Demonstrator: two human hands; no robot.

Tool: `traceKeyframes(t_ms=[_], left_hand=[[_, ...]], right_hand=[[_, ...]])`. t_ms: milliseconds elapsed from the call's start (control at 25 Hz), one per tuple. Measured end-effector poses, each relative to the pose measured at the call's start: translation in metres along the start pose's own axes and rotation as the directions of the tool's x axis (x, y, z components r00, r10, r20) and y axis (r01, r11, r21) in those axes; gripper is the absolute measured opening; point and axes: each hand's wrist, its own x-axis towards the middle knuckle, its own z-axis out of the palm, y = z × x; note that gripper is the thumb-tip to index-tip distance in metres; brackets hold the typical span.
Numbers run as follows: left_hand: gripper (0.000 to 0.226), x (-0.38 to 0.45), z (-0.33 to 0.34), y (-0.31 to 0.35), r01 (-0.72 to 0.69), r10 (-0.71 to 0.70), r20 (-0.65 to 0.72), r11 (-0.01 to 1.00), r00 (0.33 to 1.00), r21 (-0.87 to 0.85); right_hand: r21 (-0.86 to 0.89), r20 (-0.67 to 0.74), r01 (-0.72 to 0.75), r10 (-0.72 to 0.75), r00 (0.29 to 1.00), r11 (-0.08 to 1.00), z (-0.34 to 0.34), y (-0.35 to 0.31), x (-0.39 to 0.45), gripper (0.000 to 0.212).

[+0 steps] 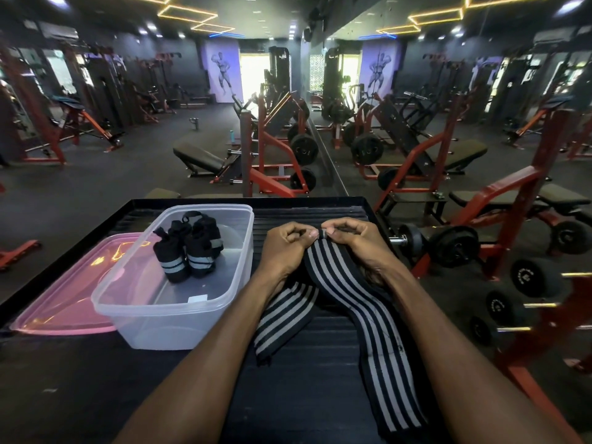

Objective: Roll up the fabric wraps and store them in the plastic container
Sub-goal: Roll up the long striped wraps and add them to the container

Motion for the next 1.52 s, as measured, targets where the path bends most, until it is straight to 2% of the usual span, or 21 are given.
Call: traceKeyframes(t_ms=[120,200,240,320,400,520,600,720,840,1000,1120,1200,1280,1400,1520], left_hand=[[0.014,-0.0008,0.0003,0.0023,-0.062,0.062,0.006,0.998,0.998,-0.023],[0.007,-0.0006,0.0016,0.0015,-0.008,0.009,0.018,0.997,1.0,-0.078],[0.011,0.0001,0.002,0.0005,0.03,-0.027,0.031,0.994,0.999,-0.102],[0.016,0.0012,0.0027,-0.0005,0.067,-0.065,0.024,0.991,0.998,-0.118],[0.011,0.0026,0.0025,-0.0004,0.037,-0.038,-0.004,0.991,0.999,-0.128],[0.015,0.0015,0.0019,0.0029,0.0,0.0,-0.001,0.994,1.0,-0.11],[0.016,0.002,0.0018,0.0021,-0.015,0.016,0.012,0.996,1.0,-0.083],[0.009,0.0003,0.0031,0.0026,0.059,-0.058,0.014,0.992,0.998,-0.113],[0.021,-0.002,0.0062,0.003,0.103,-0.102,0.021,0.99,0.995,-0.092],[0.005,0.0002,0.006,0.001,0.035,-0.038,-0.023,0.99,0.999,-0.134],[0.01,0.0009,0.006,0.0006,-0.015,0.016,0.008,0.992,1.0,-0.127],[0.007,0.0004,0.0073,-0.0001,0.038,-0.031,0.038,0.98,0.999,-0.194],[0.013,0.0004,0.008,0.0004,0.098,-0.091,0.04,0.971,0.995,-0.217],[0.008,0.0009,0.0074,-0.0007,0.062,-0.062,0.003,0.979,0.998,-0.192],[0.012,0.0005,0.0076,0.0009,0.005,-0.003,0.014,0.986,1.0,-0.166]], right_hand=[[0.032,0.001,0.026,-0.026,1.0,0.999,0.0011,-0.0019,-0.0011,0.013],[0.041,-0.019,0.051,-0.051,0.999,0.998,0.0005,-0.0042,-0.0021,0.014],[0.054,-0.021,0.051,-0.05,0.999,0.997,0.0003,-0.005,-0.0027,0.015],[0.097,-0.01,0.026,-0.025,1.0,0.995,0.0011,-0.0056,-0.0039,0.018],[0.186,0.01,-0.024,0.023,1.0,0.982,0.0026,-0.0044,-0.0035,0.019],[0.274,0.04,-0.1,0.092,0.995,0.957,0.0026,-0.0036,-0.0032,0.015],[0.239,0.046,-0.116,0.108,0.993,0.964,0.002,-0.0032,-0.0031,0.013],[0.194,0.007,-0.08,0.08,0.997,0.978,0.0018,-0.0027,-0.0029,0.013],[0.179,-0.015,-0.04,0.043,0.999,0.983,0.0009,-0.0033,-0.0024,0.018],[0.192,0.012,-0.089,0.088,0.996,0.977,0.0041,-0.0022,-0.0021,0.014],[0.149,-0.005,-0.066,0.067,0.998,0.987,0.0024,-0.0037,-0.0025,0.012],[0.184,-0.005,-0.056,0.058,0.998,0.981,0.0005,-0.006,-0.0034,0.012],[0.25,0.032,-0.077,0.071,0.997,0.965,-0.0001,-0.0075,-0.004,0.015],[0.317,0.079,-0.148,0.13,0.988,0.937,0.0013,-0.0075,-0.0039,0.015],[0.278,0.058,-0.162,0.152,0.987,0.947,0.0019,-0.0061,-0.0034,0.012]])
